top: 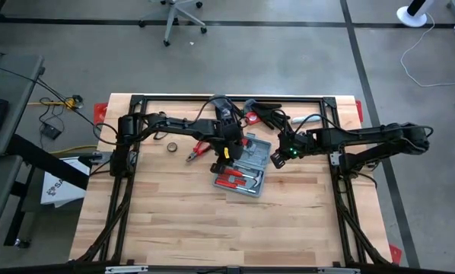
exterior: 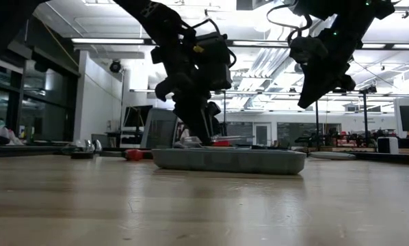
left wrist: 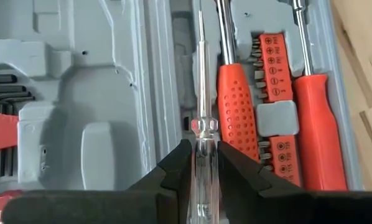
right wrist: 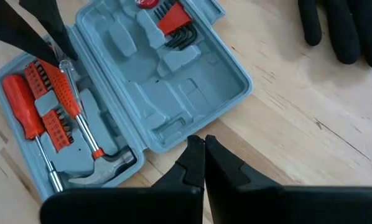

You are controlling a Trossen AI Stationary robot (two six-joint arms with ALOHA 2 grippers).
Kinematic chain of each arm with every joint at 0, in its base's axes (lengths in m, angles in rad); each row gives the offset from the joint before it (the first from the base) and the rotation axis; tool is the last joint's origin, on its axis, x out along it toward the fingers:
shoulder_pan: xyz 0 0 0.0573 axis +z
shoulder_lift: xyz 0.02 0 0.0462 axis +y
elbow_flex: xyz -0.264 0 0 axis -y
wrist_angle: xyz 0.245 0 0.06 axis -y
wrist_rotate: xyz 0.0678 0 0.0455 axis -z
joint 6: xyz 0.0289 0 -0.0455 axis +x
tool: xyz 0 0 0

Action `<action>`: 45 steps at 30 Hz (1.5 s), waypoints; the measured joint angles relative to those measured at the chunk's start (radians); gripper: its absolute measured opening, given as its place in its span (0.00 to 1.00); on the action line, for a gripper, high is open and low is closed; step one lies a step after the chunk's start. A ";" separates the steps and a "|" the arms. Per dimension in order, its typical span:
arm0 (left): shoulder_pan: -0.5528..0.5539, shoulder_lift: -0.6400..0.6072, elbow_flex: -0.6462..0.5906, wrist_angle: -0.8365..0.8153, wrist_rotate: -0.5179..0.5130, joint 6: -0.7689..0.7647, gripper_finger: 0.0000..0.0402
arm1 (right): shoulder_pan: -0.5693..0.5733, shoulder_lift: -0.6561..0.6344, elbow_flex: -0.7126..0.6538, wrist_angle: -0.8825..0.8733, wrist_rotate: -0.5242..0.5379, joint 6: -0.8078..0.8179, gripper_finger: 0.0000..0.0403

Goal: Prefit tool cases
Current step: Put the transparent flathead screwdriver into the gray tool box

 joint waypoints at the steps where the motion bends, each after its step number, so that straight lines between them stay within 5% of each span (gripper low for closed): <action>1: 0.000 0.000 0.000 0.000 0.000 -0.007 0.17 | 0.000 0.000 0.000 0.000 0.000 0.000 0.00; 22: -0.002 0.011 0.001 0.025 0.030 -0.067 0.17 | 0.000 0.000 0.000 0.000 0.008 0.000 0.00; 30: 0.000 0.054 0.001 0.023 0.079 -0.140 0.31 | 0.000 0.000 0.000 0.000 0.008 0.000 0.00; 45: 0.027 0.007 0.000 0.044 -0.009 -0.151 0.34 | 0.000 0.000 0.000 0.000 0.009 0.008 0.00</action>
